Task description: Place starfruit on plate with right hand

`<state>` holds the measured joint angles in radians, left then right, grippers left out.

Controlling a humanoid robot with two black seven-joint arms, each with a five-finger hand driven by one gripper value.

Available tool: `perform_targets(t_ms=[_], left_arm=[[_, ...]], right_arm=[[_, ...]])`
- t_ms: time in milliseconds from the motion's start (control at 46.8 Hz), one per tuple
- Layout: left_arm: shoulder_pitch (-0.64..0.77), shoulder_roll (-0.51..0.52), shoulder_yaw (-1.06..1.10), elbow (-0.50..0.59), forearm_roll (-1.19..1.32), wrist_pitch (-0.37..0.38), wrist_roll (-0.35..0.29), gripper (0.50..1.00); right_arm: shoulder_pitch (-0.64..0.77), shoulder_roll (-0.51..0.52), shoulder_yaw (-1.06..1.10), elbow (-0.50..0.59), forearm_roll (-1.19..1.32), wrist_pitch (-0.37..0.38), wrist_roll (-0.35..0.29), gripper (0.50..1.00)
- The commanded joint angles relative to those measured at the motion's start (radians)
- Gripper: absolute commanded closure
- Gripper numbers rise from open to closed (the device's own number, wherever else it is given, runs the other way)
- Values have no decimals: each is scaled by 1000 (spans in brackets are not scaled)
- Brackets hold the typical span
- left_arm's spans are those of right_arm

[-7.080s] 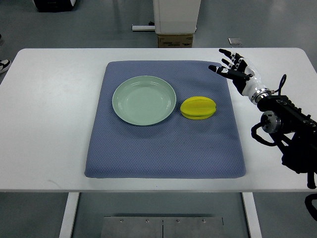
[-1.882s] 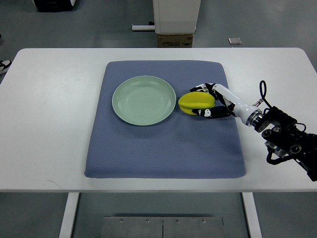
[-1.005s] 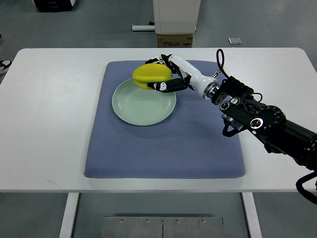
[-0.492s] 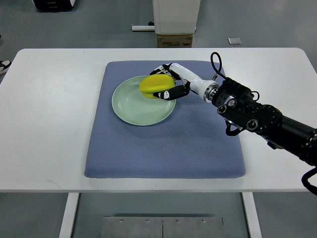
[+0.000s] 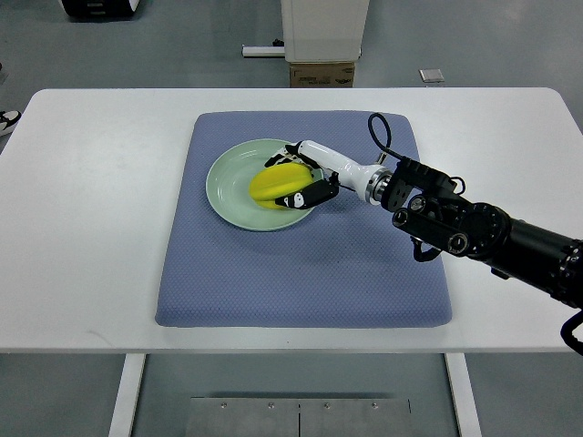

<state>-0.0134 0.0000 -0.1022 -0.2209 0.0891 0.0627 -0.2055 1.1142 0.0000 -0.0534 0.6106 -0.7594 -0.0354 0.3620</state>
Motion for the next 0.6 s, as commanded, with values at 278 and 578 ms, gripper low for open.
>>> perform_targets(t_ms=[278, 578], left_arm=[[0, 0, 1, 0, 0, -1, 0, 500], [1, 0, 1, 0, 0, 0, 0, 500]], right_arm=[[7, 0, 4, 0, 11, 0, 2, 500], [15, 0, 87, -5, 14, 0, 3, 500]])
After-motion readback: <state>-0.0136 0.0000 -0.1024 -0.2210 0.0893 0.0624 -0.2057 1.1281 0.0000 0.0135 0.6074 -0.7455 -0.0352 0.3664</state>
